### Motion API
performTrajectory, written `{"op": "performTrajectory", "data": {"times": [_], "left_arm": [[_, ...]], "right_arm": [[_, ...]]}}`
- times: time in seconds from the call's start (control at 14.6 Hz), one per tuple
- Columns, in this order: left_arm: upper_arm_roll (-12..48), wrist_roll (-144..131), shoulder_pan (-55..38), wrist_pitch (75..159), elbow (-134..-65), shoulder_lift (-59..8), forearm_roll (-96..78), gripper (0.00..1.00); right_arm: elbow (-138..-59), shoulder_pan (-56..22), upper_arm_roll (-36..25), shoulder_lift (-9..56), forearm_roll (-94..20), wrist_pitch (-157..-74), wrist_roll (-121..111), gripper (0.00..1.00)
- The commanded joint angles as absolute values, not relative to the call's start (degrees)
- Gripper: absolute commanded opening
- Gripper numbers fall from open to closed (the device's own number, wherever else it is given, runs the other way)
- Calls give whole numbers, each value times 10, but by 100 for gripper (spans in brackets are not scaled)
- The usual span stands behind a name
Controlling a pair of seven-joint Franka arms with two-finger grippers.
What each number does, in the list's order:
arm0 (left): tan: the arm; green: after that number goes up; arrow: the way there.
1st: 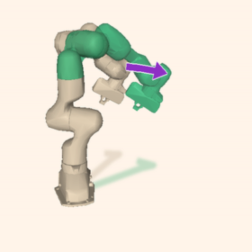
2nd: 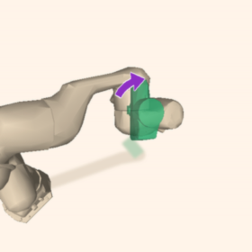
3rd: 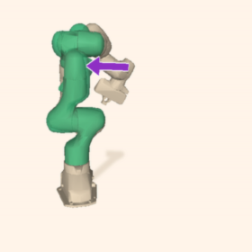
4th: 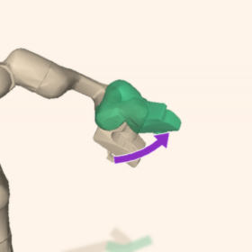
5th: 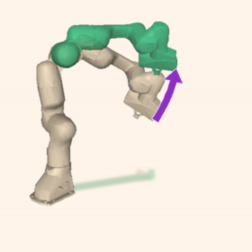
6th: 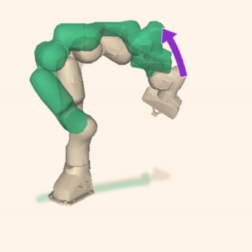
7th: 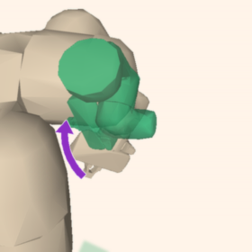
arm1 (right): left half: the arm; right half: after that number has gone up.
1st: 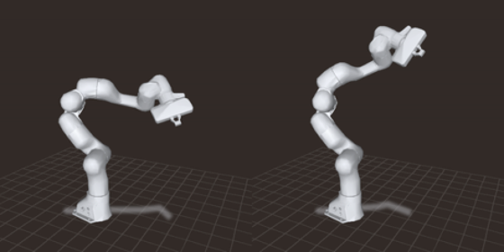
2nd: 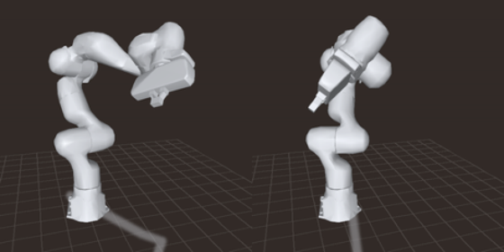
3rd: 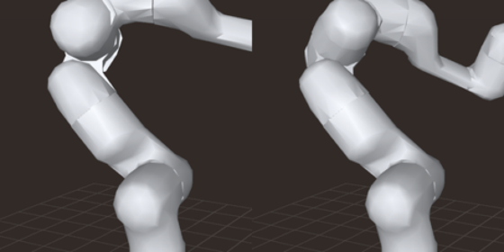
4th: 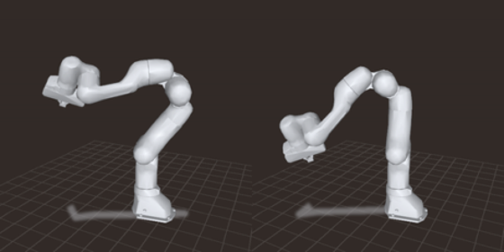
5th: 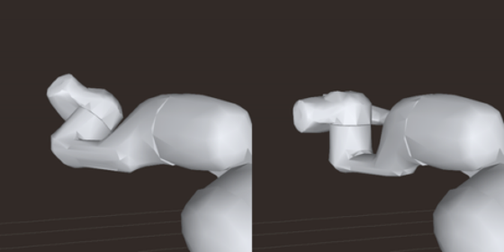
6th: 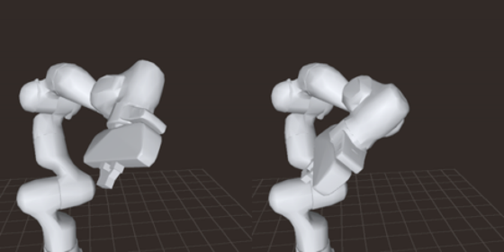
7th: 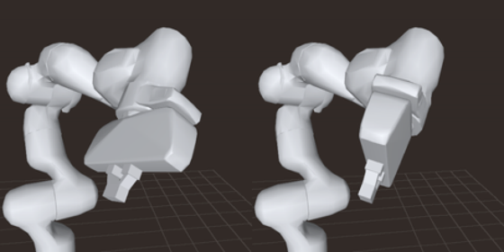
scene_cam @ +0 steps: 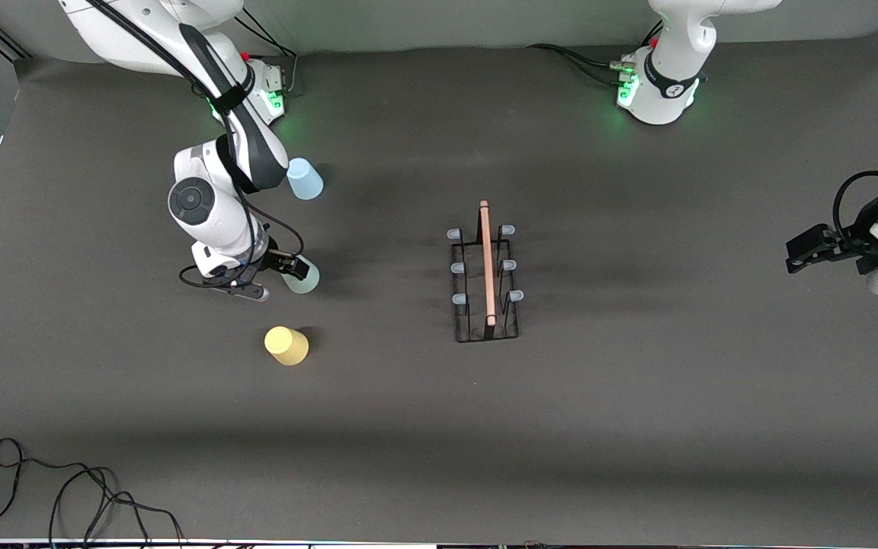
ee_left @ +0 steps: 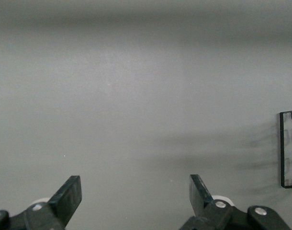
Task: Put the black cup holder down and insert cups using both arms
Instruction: 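Grasp the pale green cup with the right gripper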
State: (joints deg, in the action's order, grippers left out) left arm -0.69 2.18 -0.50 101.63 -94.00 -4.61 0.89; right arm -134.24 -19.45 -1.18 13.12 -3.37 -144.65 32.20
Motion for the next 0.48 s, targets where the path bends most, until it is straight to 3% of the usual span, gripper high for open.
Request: {"op": "performTrajectory", "data": {"times": [0.0, 0.27, 0.34, 0.41], "left_arm": [[3, 31, 15, 1019, -940, -43, 18, 100], [3, 47, 18, 949, -932, -39, 17, 100], [3, 49, 20, 945, -926, -40, 17, 100], [1, 52, 22, 943, -920, -39, 17, 100]], "right_arm": [[-1332, -198, -12, 156, -50, -1456, 331, 100], [-1328, -200, -11, 166, -79, -1456, 322, 99], [-1328, -200, -11, 165, -79, -1456, 322, 87], [-1328, -200, -11, 164, -80, -1455, 322, 55]]}}
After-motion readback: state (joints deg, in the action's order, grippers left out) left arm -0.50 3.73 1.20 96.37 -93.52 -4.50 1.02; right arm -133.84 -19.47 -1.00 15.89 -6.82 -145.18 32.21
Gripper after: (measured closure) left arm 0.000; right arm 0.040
